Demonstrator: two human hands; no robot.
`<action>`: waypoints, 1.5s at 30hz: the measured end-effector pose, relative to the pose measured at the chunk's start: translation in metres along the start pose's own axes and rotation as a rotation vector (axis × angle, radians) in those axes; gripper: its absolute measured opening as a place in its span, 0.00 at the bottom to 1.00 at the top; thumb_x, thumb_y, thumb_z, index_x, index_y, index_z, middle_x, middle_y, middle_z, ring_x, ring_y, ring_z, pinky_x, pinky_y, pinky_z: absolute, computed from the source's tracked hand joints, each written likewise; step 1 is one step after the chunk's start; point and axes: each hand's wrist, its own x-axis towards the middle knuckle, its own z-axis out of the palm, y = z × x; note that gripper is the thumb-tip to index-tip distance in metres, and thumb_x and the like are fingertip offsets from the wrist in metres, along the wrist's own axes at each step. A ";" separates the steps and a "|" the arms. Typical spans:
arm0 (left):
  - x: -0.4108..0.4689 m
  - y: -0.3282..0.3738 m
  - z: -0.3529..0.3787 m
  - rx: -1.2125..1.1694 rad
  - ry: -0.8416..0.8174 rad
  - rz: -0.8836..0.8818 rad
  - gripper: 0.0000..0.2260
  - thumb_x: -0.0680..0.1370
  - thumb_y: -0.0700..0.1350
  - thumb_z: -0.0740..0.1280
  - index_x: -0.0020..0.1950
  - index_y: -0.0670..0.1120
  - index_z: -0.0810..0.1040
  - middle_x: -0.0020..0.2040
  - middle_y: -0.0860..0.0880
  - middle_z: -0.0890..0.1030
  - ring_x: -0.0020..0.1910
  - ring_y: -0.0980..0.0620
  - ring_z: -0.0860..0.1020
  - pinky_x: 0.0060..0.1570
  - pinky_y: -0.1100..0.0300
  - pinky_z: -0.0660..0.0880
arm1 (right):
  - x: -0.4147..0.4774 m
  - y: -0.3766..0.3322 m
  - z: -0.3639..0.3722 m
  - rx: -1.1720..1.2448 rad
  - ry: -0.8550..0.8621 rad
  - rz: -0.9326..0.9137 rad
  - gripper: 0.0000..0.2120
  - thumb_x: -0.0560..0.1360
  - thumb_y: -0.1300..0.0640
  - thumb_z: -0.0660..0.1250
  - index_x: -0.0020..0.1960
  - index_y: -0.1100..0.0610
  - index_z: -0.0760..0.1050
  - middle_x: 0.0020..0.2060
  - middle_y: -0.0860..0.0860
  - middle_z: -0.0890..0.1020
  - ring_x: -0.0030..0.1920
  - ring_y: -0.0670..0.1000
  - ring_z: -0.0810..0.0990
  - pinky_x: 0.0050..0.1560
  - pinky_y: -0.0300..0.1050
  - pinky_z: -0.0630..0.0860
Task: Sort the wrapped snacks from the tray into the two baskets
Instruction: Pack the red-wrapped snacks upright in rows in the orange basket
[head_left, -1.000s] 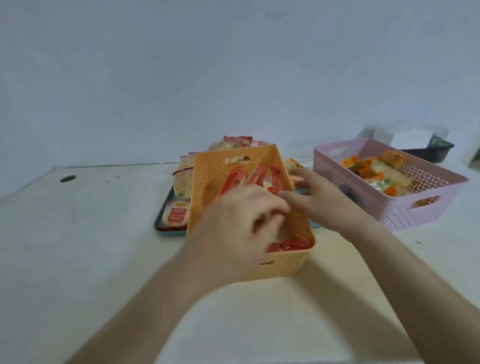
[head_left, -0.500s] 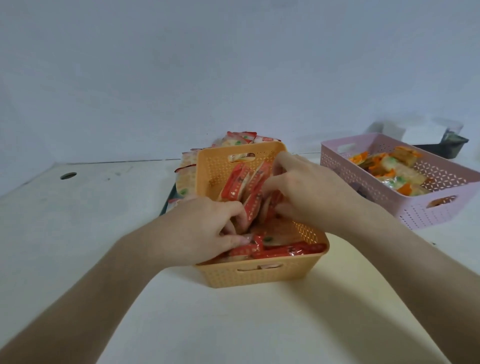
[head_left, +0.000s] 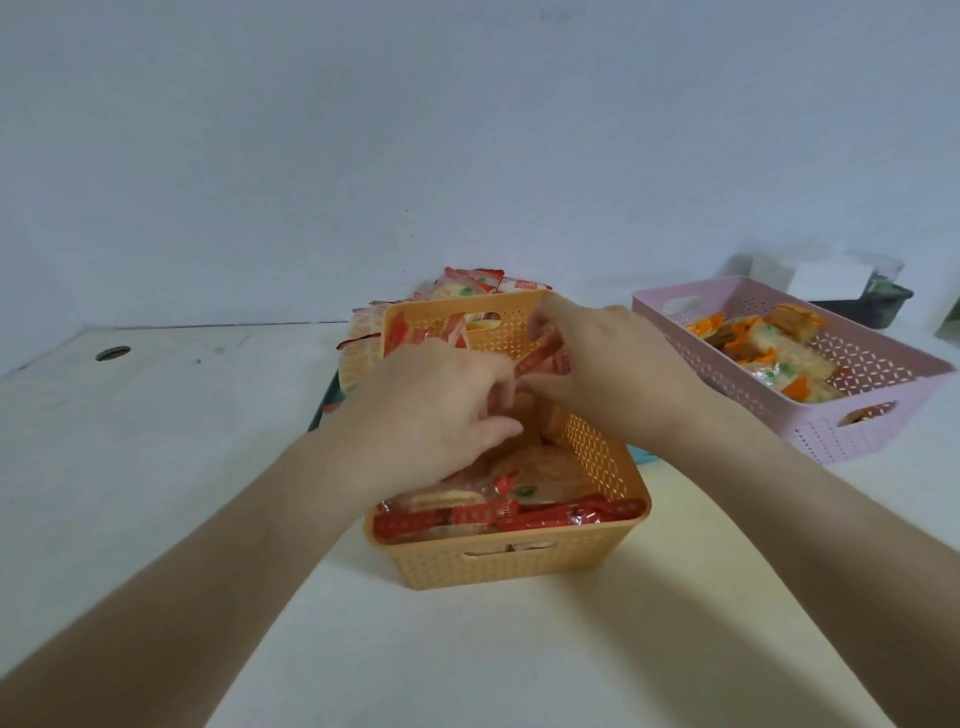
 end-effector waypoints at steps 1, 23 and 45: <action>0.004 0.002 0.002 0.105 0.064 0.005 0.07 0.77 0.57 0.65 0.47 0.56 0.72 0.36 0.58 0.78 0.36 0.58 0.77 0.32 0.63 0.70 | -0.002 0.000 -0.001 0.026 0.032 -0.016 0.18 0.72 0.48 0.70 0.58 0.52 0.69 0.52 0.49 0.78 0.46 0.54 0.79 0.45 0.51 0.76; -0.021 -0.023 0.008 0.021 0.093 0.009 0.10 0.78 0.54 0.60 0.52 0.59 0.81 0.45 0.58 0.74 0.47 0.59 0.72 0.46 0.63 0.68 | 0.013 -0.028 0.012 -0.270 -0.853 -0.344 0.14 0.73 0.46 0.67 0.56 0.51 0.77 0.42 0.45 0.79 0.42 0.47 0.77 0.41 0.41 0.74; -0.032 -0.009 0.010 0.119 -0.293 0.000 0.14 0.82 0.55 0.53 0.38 0.56 0.67 0.35 0.57 0.73 0.38 0.57 0.75 0.41 0.59 0.73 | 0.000 -0.026 -0.030 -0.179 -0.940 -0.251 0.15 0.78 0.41 0.60 0.61 0.46 0.72 0.53 0.44 0.78 0.53 0.49 0.76 0.55 0.47 0.74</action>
